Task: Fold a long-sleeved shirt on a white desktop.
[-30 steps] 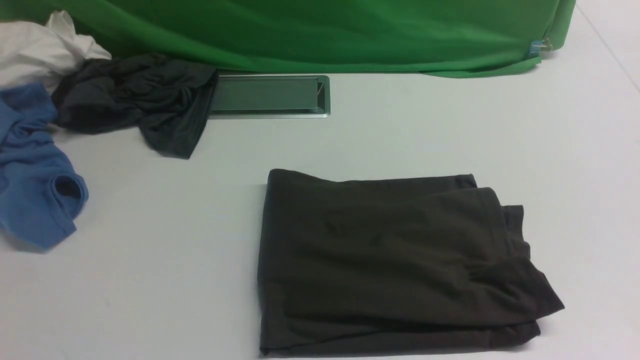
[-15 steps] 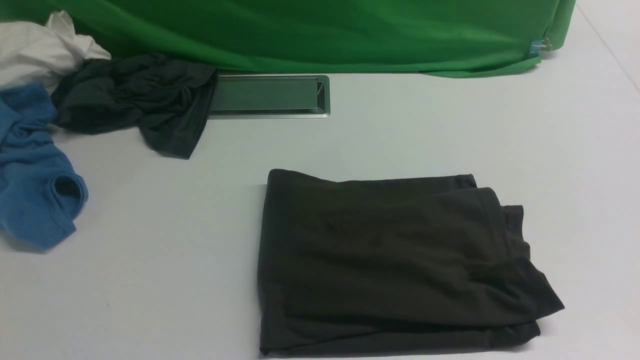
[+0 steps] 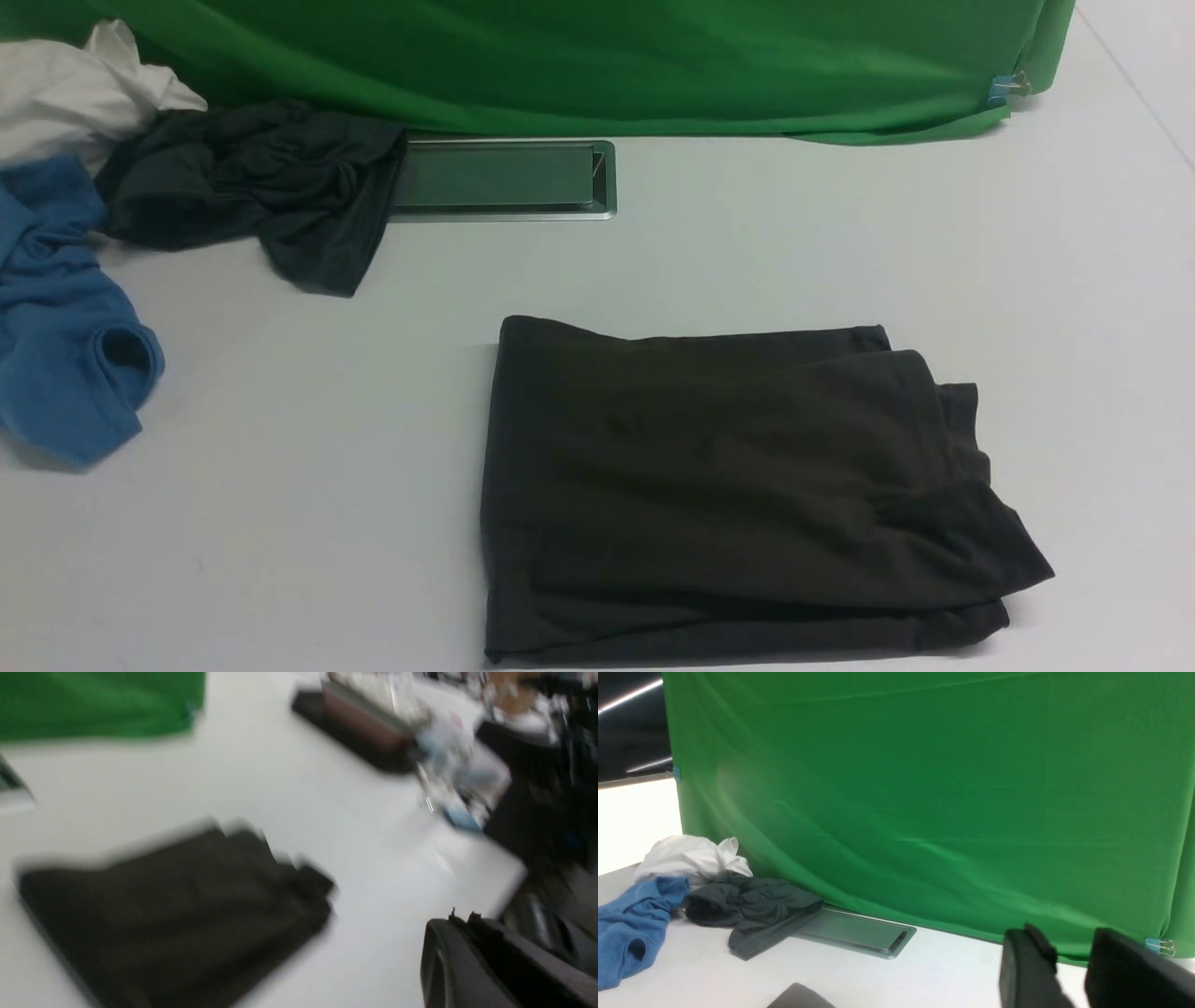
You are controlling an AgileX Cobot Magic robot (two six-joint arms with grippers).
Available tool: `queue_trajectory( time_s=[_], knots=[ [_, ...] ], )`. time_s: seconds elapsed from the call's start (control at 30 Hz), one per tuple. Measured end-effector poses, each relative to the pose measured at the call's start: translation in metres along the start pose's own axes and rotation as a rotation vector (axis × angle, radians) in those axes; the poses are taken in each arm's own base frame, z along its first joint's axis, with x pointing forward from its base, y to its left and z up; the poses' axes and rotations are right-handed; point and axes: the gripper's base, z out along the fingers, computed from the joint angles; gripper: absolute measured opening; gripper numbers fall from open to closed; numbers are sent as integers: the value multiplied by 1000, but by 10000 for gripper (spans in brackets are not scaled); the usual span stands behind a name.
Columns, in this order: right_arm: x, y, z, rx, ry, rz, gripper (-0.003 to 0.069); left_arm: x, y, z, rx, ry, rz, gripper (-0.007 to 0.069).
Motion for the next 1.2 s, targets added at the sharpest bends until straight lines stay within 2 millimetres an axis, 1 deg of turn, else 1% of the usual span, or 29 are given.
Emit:
queue_trajectory(
  time_s=[0.03, 0.07, 0.1, 0.17, 0.23, 0.3, 0.33, 0.37, 0.43, 0.47, 0.5, 0.53, 0.57, 0.67, 0.7, 0.73, 0.77, 0.83, 0.9, 0.97, 1.03, 1.1, 1.2],
  knots=[
    [0, 0, 0, 0, 0, 0, 235, -6, 2, 1, -24, -55, 33, 17],
    [0, 0, 0, 0, 0, 0, 235, -7, 3, 2, -32, -65, 44, 17],
    [0, 0, 0, 0, 0, 0, 236, -15, 6, 3, -63, -132, 80, 17],
    [0, 0, 0, 0, 0, 0, 236, -20, 10, 6, -95, -177, 108, 17],
    [0, 0, 0, 0, 0, 0, 236, -24, 20, 13, -181, -200, 127, 17],
    [0, 0, 0, 0, 0, 0, 236, -23, 29, 18, -251, -197, 112, 17],
    [0, 0, 0, 0, 0, 0, 236, -20, 38, 22, -324, -200, 84, 17],
    [0, 0, 0, 0, 0, 0, 236, -17, 42, 25, -363, -196, 81, 17],
    [0, 0, 0, 0, 0, 0, 236, -10, 50, 30, -443, -187, 116, 17],
    [0, 0, 0, 0, 0, 0, 236, -3, 55, 35, -489, -179, 166, 17],
    [0, 0, 0, 0, 0, 0, 236, -2, 56, 36, -488, -182, 167, 17],
    [0, 0, 0, 0, 0, 0, 236, 4, 61, 41, -525, -204, 230, 17],
    [0, 0, 0, 0, 0, 0, 237, 12, 65, 44, -547, -222, 250, 17],
    [0, 0, 0, 0, 0, 1, 237, 41, 78, 50, -609, -236, 237, 17],
    [0, 0, 0, 0, 0, 1, 237, 54, 82, 51, -631, -228, 226, 17],
    [0, 0, 0, 0, 0, 1, 237, 59, 84, 52, -639, -222, 222, 17],
    [0, 0, 0, 0, 0, 2, 237, 80, 91, 54, -668, -193, 209, 17],
    [0, 0, 0, 0, 0, 2, 238, 103, 98, 56, -695, -162, 193, 17],
    [0, 0, 0, 0, 0, 2, 239, 130, 108, 60, -731, -104, 175, 18],
    [0, 0, 0, 0, 0, 2, 239, 137, 111, 61, -745, -81, 165, 18],
    [0, 0, 0, 0, 0, 2, 239, 154, 118, 63, -775, -22, 137, 18],
    [0, 0, 0, 0, 0, 2, 239, 162, 120, 64, -782, 4, 126, 18],
    [0, 0, 0, 0, 0, 2, 239, 162, 121, 65, -778, -9, 127, 18]
  ],
)
